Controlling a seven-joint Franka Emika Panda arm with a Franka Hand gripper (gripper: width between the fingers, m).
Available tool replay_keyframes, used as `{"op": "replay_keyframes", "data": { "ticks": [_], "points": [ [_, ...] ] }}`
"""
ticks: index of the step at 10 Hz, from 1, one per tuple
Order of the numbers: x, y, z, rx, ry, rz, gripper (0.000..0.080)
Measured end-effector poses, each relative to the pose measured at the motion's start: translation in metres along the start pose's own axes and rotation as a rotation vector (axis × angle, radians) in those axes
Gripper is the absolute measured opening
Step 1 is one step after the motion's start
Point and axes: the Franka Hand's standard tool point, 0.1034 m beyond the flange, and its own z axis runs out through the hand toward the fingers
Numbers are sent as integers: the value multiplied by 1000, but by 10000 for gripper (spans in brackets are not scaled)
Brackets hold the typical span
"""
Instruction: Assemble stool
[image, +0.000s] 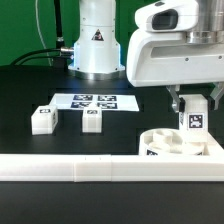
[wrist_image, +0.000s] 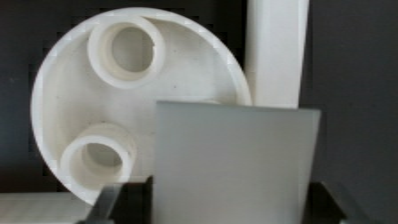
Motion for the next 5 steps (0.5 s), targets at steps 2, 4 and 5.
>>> {"op": "replay_keyframes", "data": {
  "ticks": [2, 4, 5],
  "points": [
    [0, 0, 0, 1, 0, 15, 340],
    [0, -1, 1, 14, -1, 152, 340],
    [1, -1, 1, 29, 6, 294, 340]
  ]
}}
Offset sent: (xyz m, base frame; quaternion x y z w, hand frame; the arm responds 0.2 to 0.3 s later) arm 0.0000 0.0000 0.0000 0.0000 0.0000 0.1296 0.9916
